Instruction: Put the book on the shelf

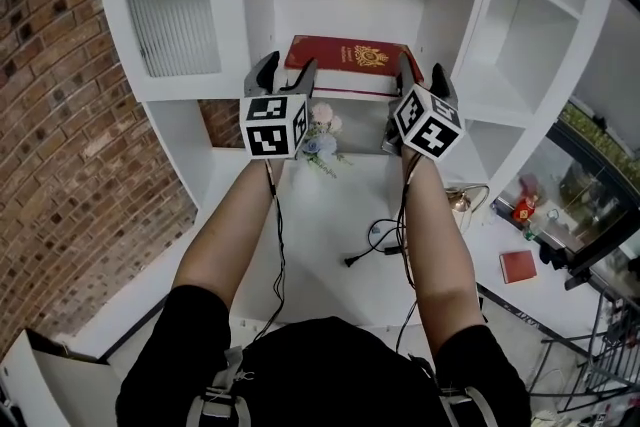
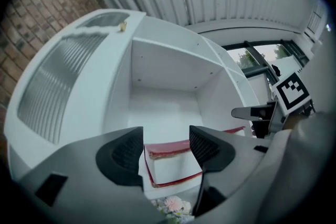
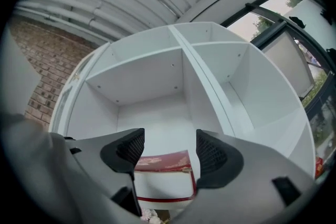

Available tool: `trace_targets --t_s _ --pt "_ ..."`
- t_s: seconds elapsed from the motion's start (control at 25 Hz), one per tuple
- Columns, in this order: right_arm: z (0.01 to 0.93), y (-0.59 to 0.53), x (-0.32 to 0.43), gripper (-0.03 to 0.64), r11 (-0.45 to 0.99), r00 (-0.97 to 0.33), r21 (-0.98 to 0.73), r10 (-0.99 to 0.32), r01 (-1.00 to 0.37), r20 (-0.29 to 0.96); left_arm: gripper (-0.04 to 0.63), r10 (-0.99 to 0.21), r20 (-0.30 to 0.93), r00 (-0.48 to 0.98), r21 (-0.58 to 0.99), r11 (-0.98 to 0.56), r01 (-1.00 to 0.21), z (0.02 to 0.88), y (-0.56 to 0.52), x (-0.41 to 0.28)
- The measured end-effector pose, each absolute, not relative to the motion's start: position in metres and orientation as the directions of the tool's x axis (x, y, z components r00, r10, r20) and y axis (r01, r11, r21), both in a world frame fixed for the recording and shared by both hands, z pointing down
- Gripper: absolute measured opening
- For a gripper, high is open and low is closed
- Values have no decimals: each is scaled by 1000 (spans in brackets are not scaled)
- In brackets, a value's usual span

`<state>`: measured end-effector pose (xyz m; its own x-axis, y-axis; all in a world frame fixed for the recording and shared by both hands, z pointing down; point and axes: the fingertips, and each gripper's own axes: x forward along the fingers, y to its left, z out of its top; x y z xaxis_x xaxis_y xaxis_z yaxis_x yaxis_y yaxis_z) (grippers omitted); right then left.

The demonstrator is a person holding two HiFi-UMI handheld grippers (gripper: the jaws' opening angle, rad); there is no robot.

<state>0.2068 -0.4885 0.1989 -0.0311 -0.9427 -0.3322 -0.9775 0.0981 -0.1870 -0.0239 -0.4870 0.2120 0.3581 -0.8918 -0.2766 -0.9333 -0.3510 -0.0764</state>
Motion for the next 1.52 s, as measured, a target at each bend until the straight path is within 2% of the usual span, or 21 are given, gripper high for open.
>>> trace_targets --t_s 0.12,0.2,0.24,0.4,0.44,0.48,0.6,0.76,0.92,1.52 --pt "191 -458 200 316 140 -73 -136 -911 -981 -407 271 -873 -338 352 -112 -334 -936 201 -458 -25" --pt "193 -437 191 276 148 -102 -72 -895 -986 -434 191 -870 -353 344 -95 -333 -938 203 -440 -31" --pt "198 -427 188 269 147 -112 -45 -889 -988 -443 171 -871 -356 339 -83 -332 -940 206 -431 -34" --pt "238 -394 177 97 145 -130 -5 -898 -989 -421 28 -893 -317 319 -37 -324 -945 241 -402 -49" --pt "252 -389 174 34 147 -132 -7 -906 -989 -402 14 -900 -298 319 -24 -327 -945 253 -397 -53" --pt "267 -385 171 14 152 -137 -10 -915 -988 -380 14 -905 -279 321 -9 -331 -943 266 -392 -56" --pt "314 -376 160 14 170 -152 -36 -942 -985 -300 14 -915 -222 336 32 -351 -936 307 -377 -63" --pt "364 -366 146 14 182 -166 -65 -966 -981 -196 14 -935 -111 338 10 -341 -940 362 -367 -74" --pt "389 -356 132 14 203 -192 -73 -971 -976 -139 14 -940 -31 341 53 -342 -938 396 -360 -84" --pt "397 -321 128 14 190 -181 -67 -977 -980 -117 14 -929 -4 371 47 -371 -928 404 -330 -86"
